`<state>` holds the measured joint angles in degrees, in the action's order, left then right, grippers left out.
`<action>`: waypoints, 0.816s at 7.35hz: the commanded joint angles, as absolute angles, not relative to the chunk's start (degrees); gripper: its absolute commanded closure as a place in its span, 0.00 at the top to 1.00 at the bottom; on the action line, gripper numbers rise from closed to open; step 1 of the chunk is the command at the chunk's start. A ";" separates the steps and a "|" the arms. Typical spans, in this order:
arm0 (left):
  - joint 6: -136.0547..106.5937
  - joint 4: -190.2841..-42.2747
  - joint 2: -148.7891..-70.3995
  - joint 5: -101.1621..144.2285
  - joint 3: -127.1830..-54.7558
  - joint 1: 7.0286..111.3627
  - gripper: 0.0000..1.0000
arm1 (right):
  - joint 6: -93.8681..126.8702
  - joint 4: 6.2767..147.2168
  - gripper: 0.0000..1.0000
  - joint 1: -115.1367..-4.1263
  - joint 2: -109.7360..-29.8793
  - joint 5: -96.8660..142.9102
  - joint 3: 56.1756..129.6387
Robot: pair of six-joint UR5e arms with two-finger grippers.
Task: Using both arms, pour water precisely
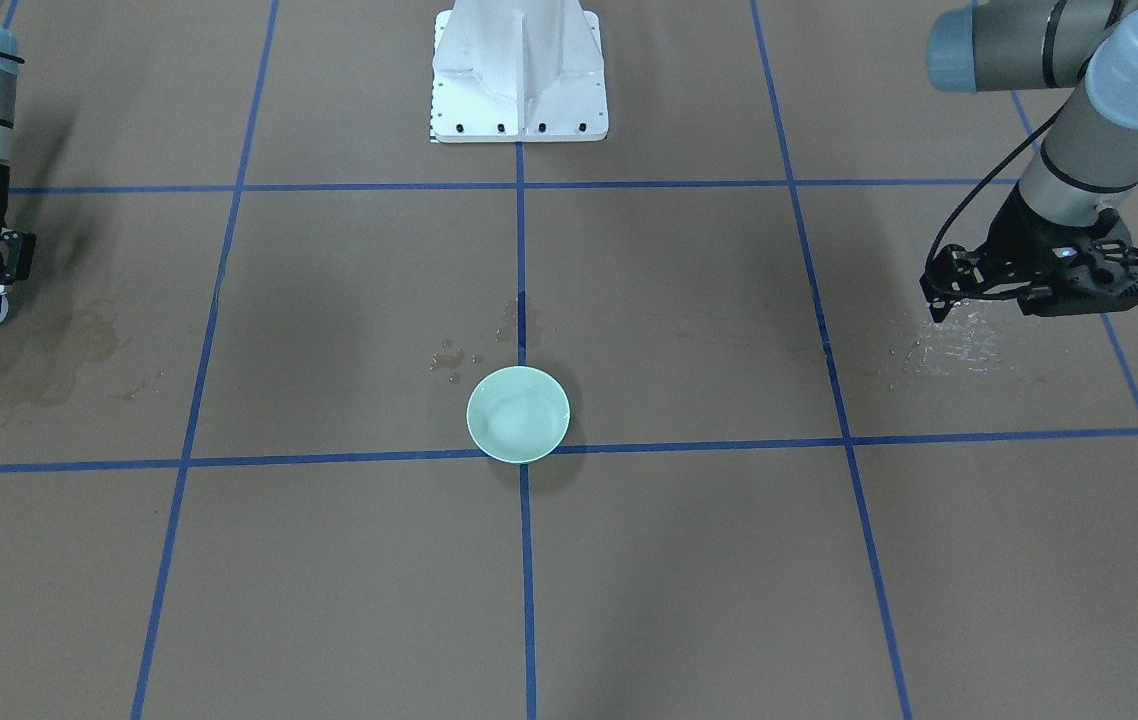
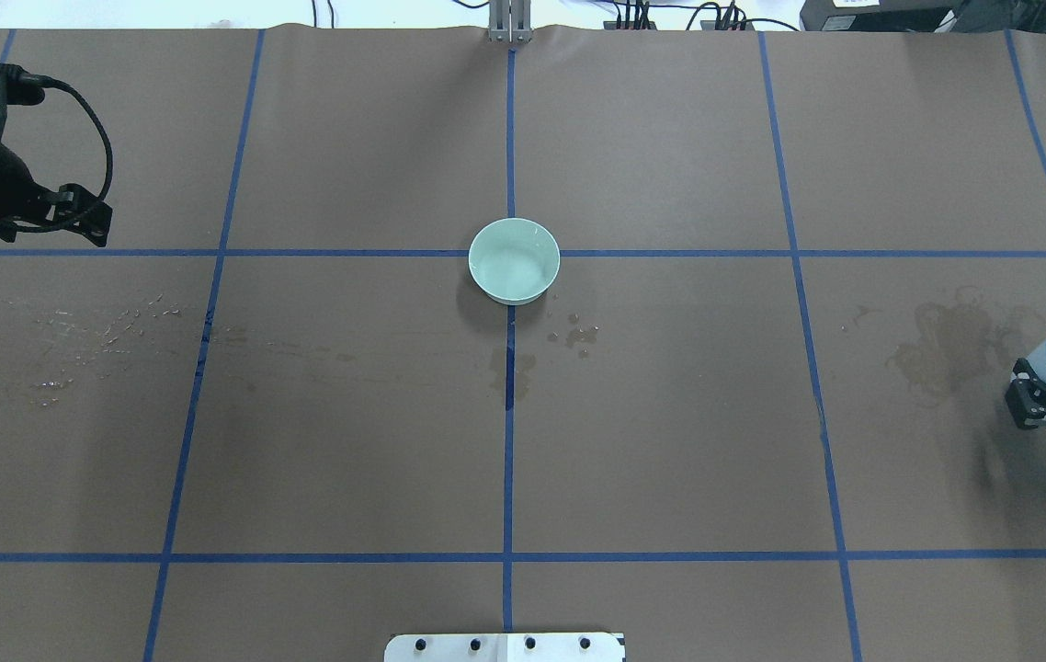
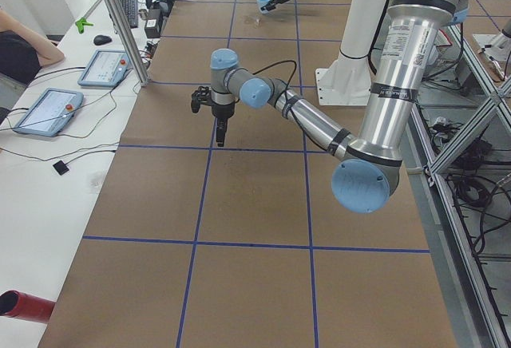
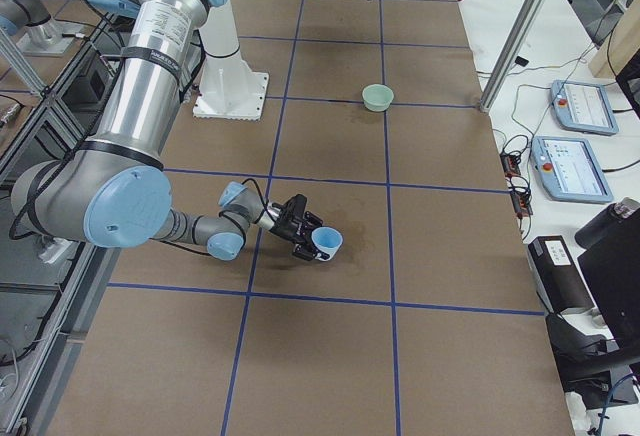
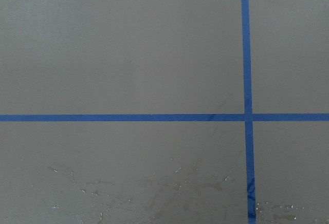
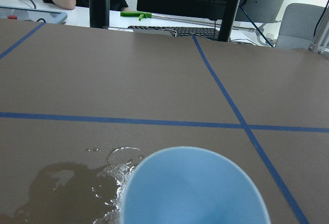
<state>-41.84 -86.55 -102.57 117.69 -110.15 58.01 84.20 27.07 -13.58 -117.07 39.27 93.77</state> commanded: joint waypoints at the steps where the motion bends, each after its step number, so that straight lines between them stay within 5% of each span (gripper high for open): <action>1: -41.84 -86.57 -102.57 117.69 -110.04 58.01 1.00 | 84.20 26.98 0.99 -13.62 -117.07 38.76 93.78; 6: -41.75 -86.57 -102.57 117.69 -109.78 58.01 1.00 | 83.23 11.73 0.99 -13.54 -120.30 39.02 89.83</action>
